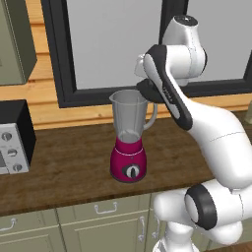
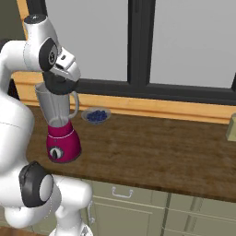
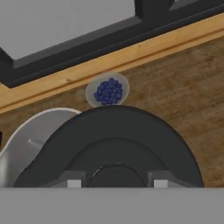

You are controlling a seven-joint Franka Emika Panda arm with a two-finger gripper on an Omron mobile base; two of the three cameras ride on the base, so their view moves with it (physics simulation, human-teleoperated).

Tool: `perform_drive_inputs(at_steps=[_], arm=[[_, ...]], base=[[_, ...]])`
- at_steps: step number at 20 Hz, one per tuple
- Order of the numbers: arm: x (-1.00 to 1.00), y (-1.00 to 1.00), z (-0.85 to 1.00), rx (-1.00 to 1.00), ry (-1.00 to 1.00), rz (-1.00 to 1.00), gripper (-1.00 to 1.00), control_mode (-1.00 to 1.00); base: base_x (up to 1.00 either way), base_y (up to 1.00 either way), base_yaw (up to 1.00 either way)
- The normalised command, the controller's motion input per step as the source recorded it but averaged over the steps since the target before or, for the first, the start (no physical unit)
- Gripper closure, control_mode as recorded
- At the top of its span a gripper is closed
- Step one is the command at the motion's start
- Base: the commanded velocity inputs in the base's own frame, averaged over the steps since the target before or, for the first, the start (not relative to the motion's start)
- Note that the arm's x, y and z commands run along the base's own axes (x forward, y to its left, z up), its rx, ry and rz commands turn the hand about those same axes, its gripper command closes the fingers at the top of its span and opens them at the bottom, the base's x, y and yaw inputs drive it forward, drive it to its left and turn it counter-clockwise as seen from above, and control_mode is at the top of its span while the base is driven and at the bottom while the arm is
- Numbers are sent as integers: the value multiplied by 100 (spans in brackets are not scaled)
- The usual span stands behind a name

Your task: Close the lid blender by securely placing the lid on top.

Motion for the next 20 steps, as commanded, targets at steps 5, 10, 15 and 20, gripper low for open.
perform_drive_inputs(at_steps=[5, 10, 15, 20], arm=[[5, 38, 2, 0, 2, 2, 100, -100], [15, 30, 1, 0, 8, 1, 100, -100], [20, 26, 1, 0, 9, 1, 100, -100], [18, 22, 0, 0, 4, 1, 100, -100]], base=[[0, 0, 0], [0, 0, 0], [0, 0, 0], [0, 0, 0]])
